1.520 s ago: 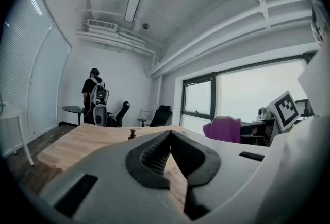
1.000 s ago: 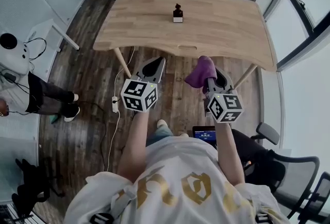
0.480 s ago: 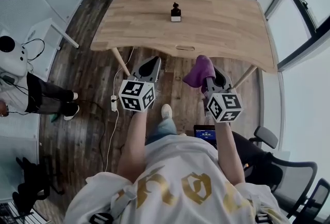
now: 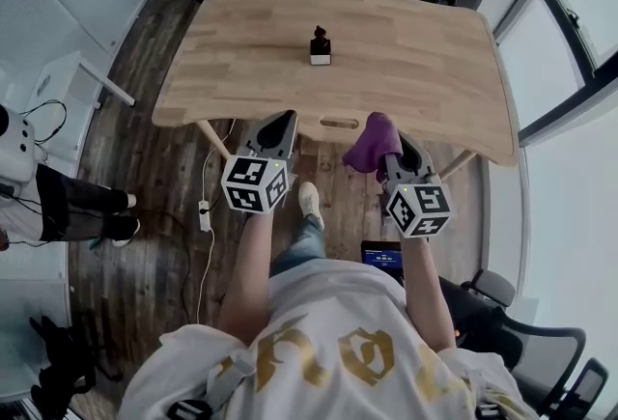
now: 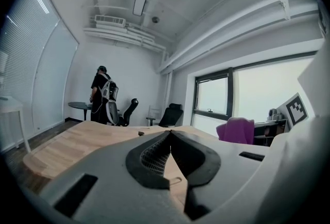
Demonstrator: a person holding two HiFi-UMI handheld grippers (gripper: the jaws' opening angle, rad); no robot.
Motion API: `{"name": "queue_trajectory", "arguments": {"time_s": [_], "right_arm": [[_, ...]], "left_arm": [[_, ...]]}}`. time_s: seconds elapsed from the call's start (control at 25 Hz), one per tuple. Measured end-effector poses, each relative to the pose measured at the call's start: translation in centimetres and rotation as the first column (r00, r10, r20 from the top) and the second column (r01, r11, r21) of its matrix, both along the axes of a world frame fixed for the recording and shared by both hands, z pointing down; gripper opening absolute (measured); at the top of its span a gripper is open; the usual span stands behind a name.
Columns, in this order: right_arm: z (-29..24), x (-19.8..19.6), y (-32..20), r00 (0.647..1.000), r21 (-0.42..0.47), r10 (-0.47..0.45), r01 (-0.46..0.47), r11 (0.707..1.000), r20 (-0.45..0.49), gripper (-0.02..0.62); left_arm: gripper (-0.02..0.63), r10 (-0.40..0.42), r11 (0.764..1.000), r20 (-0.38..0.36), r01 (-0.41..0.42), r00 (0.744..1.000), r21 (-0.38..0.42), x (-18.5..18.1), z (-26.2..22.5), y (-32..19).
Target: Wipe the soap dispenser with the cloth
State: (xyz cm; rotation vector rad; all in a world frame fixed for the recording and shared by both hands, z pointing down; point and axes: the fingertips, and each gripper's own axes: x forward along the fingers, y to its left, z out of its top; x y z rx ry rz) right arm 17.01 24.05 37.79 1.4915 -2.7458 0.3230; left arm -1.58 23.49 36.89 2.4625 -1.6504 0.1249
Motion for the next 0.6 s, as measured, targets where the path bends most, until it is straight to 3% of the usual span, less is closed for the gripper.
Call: {"name": "queue_trajectory", "arguments": {"time_s": [0.6], "right_arm": [[3.1,-5.7,-24.4,0.995,-0.078,0.071,-0.077,0.994,-0.071,0.034]], "left_arm": [[0.009,0.098,0.993,0.006,-0.097,0.995,-0.072,-5.8,3.1,-26.4]]}}
